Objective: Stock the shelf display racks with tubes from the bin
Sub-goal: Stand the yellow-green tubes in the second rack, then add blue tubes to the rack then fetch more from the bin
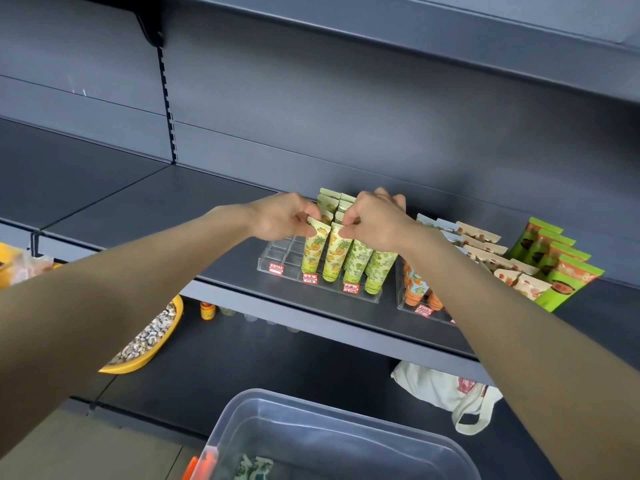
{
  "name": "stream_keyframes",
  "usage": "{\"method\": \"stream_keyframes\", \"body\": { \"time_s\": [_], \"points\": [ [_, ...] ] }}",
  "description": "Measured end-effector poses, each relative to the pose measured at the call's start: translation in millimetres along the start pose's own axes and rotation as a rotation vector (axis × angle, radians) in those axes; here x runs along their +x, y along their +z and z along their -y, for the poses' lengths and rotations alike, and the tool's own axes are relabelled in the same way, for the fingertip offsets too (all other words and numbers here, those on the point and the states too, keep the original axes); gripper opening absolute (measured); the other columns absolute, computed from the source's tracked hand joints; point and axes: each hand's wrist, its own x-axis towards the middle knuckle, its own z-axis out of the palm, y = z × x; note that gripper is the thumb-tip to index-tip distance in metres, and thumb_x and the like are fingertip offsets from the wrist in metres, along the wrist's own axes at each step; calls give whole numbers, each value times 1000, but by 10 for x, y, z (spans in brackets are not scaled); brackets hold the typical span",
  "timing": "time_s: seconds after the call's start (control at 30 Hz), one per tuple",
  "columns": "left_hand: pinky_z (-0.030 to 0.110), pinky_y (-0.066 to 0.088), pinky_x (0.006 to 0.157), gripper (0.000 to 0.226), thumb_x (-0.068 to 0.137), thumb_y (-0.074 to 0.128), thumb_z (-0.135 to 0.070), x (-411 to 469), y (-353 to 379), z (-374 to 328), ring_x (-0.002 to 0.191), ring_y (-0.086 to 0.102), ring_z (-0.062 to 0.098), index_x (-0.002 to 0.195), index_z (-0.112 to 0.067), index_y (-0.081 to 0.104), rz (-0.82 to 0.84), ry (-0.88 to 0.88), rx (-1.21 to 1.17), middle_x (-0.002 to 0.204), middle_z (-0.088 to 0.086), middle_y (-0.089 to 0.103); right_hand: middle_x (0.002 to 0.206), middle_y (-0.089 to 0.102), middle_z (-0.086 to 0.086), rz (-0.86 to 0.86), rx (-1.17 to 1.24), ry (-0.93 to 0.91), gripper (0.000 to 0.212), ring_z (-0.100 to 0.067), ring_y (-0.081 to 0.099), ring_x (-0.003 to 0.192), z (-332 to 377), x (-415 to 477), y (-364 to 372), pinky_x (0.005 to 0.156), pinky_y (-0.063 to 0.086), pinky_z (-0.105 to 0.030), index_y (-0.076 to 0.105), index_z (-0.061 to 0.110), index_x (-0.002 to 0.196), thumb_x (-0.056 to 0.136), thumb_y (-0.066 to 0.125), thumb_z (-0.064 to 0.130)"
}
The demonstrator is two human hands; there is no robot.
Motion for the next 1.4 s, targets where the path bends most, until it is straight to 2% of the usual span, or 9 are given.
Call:
{"method": "stream_keyframes", "body": {
  "time_s": [0.13, 0.27, 0.43, 0.57, 0.7, 0.93, 1.17, 1.27, 1.4],
  "points": [
    [35, 46, 91, 8, 90, 58, -20, -3, 1, -8, 96, 59, 24, 95, -26, 57, 0, -6, -10, 96, 6, 63, 110, 60, 0, 0, 6, 8, 18, -25, 37, 117, 2, -10, -7, 91, 24, -38, 72, 21, 95, 90, 61, 34],
    [38, 47, 94, 29, 88, 62, -22, -31, -17, -42, 95, 61, 22, 115, -15, 58, -47, -50, -13, 93, 3, 62, 102, 60, 3, -25, 29, 16, 15, -24, 39, 116, 17, -25, -57, 89, 24, -37, 72, 23, 95, 89, 62, 32],
    [27, 44, 91, 40, 86, 64, -23, -167, -120, -150, 100, 60, 23, 123, -16, 52, -182, -68, 4, 112, 8, 62, 104, 63, 4, -86, 81, 5, 13, -24, 41, 116, 49, -107, -167, 96, 26, -38, 72, 23, 97, 90, 62, 26],
    [24, 43, 89, 32, 86, 63, -23, -433, -139, -296, 97, 62, 22, 116, -14, 58, -262, -60, 3, 108, 8, 64, 95, 62, 4, -154, 198, 0, 12, -22, 55, 109, 95, -328, -192, 104, 36, -40, 71, 18, 97, 87, 65, 20],
    [26, 47, 85, 19, 87, 61, -19, -838, 188, -340, 86, 63, 19, 105, -14, 64, -270, -61, 1, 92, 4, 67, 85, 60, 4, -179, 359, 2, 13, -13, 58, 84, 128, -776, 67, 86, 48, -26, 71, 13, 96, 87, 62, 11],
    [34, 50, 81, 13, 85, 58, -18, -1528, 1681, -74, 79, 61, 19, 96, -16, 65, -34, -233, -55, 79, -4, 61, 90, 71, -6, 134, 433, 106, 16, -26, 65, 85, 168, -1703, 1434, 83, 52, -39, 71, 12, 96, 85, 60, 10],
    [35, 44, 92, 33, 92, 48, -18, -2008, 3038, 101, 112, 56, 32, 125, -11, 51, 165, -566, -150, 122, 11, 60, 107, 71, -8, 471, 559, 248, 24, -24, 65, 99, 353, -2364, 2727, 88, 51, -33, 68, 10, 110, 88, 58, 11],
    [39, 41, 95, 37, 91, 49, -14, -2067, 3385, 241, 114, 52, 35, 126, -5, 42, 200, -732, -159, 125, 18, 54, 111, 69, -12, 563, 657, 300, 26, -28, 65, 104, 460, -2473, 3122, 90, 49, -36, 66, 7, 114, 89, 58, 6],
    [35, 41, 92, 50, 91, 49, -7, -2021, 3555, 394, 116, 51, 34, 136, -3, 27, 171, -903, -289, 128, 20, 50, 125, 62, -10, 630, 784, 331, 35, -25, 57, 116, 570, -2476, 3417, 98, 41, -27, 55, 6, 128, 92, 56, 6]
  ]
}}
